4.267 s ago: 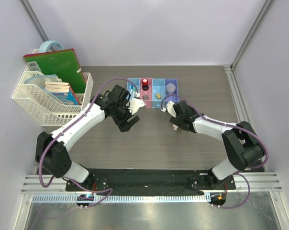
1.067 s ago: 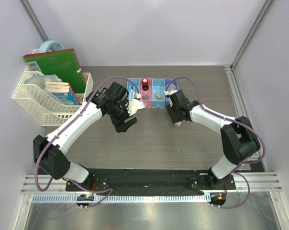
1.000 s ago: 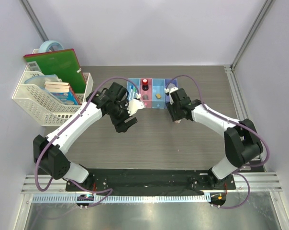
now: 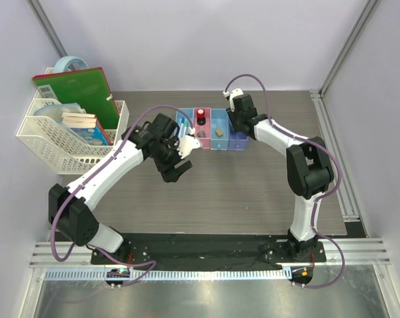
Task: Sort the stationery into containers
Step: Place the stapler in the storage box.
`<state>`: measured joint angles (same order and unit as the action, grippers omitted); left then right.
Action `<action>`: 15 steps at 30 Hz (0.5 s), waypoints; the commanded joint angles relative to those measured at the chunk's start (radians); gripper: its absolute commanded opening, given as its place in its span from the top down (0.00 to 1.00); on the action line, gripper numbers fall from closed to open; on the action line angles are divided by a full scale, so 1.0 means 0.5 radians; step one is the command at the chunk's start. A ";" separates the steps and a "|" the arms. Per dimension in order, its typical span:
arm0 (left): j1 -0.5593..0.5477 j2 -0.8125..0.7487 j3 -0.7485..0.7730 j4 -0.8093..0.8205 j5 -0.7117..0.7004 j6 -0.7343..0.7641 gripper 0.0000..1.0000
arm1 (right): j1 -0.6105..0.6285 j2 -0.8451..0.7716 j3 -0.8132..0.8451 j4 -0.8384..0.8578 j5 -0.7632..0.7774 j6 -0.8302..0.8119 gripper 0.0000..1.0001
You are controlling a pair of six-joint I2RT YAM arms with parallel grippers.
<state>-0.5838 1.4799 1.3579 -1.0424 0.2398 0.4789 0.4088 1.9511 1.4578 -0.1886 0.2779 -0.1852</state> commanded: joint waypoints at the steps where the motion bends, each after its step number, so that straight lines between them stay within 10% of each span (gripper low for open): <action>1: 0.005 0.004 0.024 0.060 0.039 0.002 0.23 | -0.014 -0.009 0.027 0.147 -0.043 -0.004 0.67; 15: 0.005 0.034 0.067 0.072 0.039 0.002 0.23 | -0.014 -0.033 -0.065 0.150 -0.200 0.014 0.67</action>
<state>-0.5838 1.4986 1.3579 -1.0351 0.2401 0.4789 0.3981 1.9533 1.4357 -0.1577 0.2024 -0.1848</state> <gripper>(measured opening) 0.765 0.432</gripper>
